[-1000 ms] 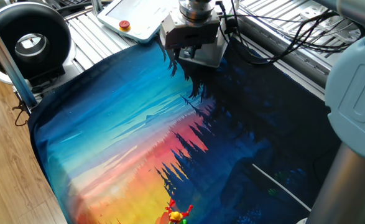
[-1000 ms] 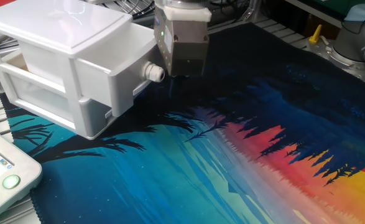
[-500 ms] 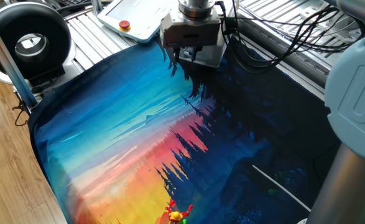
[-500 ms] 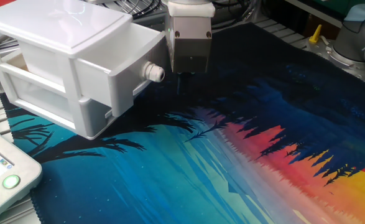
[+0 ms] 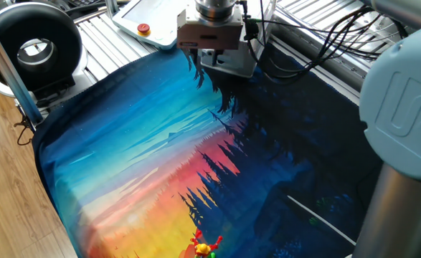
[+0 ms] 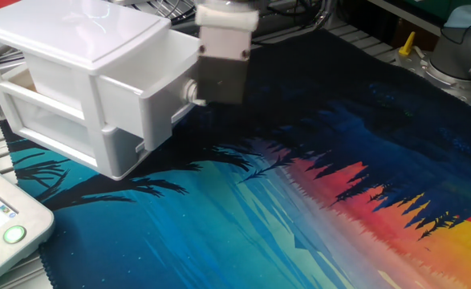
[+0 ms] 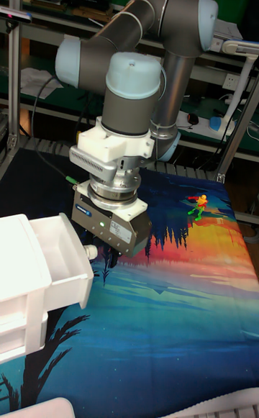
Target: Grasp the handle and close the drawer
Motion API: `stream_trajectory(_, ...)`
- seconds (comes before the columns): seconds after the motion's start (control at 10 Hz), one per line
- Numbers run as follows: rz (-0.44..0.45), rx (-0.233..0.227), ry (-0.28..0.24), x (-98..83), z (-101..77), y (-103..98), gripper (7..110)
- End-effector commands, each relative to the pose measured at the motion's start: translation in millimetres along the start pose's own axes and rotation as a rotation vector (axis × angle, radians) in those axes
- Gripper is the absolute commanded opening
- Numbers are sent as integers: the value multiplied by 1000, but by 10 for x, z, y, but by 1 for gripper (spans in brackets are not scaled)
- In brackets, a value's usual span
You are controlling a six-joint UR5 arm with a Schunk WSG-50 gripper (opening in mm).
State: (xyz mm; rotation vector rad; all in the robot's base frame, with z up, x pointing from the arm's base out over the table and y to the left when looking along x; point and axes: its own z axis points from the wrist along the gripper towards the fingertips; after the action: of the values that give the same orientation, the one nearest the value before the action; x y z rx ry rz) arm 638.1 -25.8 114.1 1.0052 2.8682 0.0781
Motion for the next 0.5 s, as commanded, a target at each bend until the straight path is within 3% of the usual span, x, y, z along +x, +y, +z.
stream_trajectory(0.0,26,-16,-42,-135,35,85,44)
stream_trajectory(0.1,24,-11,-57,-168,5,52,44)
stream_trajectory(0.4,27,-23,-39,-105,21,-52,44)
